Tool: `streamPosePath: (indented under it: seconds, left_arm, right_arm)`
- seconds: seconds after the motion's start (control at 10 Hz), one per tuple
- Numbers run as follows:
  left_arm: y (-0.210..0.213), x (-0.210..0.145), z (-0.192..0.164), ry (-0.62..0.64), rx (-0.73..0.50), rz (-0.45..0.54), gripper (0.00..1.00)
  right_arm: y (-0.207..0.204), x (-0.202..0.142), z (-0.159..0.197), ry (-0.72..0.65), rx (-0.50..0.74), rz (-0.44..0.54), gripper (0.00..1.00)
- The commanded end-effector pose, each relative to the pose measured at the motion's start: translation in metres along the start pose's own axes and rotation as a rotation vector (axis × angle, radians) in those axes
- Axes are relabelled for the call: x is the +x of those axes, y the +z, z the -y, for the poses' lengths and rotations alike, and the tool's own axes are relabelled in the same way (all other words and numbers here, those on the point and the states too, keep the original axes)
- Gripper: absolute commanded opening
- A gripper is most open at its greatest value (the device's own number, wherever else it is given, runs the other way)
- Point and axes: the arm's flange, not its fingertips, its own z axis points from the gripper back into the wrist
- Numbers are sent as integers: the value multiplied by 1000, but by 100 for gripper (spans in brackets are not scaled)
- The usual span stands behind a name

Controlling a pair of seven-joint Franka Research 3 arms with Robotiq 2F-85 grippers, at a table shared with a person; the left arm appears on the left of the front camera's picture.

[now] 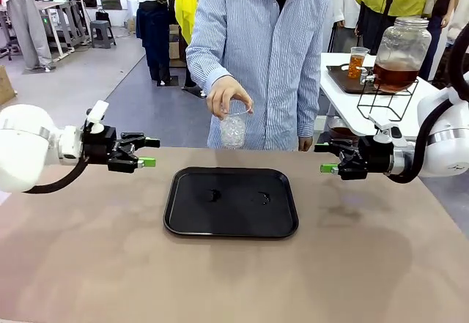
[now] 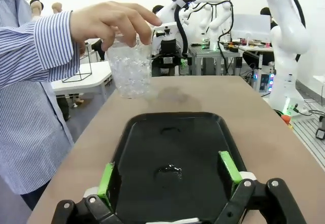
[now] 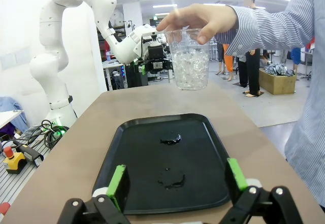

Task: Pour the drink into the iced cup.
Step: Open the gripper to release the iced cup you were holding.

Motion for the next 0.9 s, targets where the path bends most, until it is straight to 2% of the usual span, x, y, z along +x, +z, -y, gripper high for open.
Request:
streamPosePath:
  seconds: [0.0, 0.8]
  left_arm:
    - [-2, 1, 0, -2, 9, -5, 100]
    - [-2, 1, 0, -2, 9, -5, 100]
  right_arm:
    - [-1, 3, 1, -2, 1, -1, 100]
    - [-1, 3, 1, -2, 1, -1, 100]
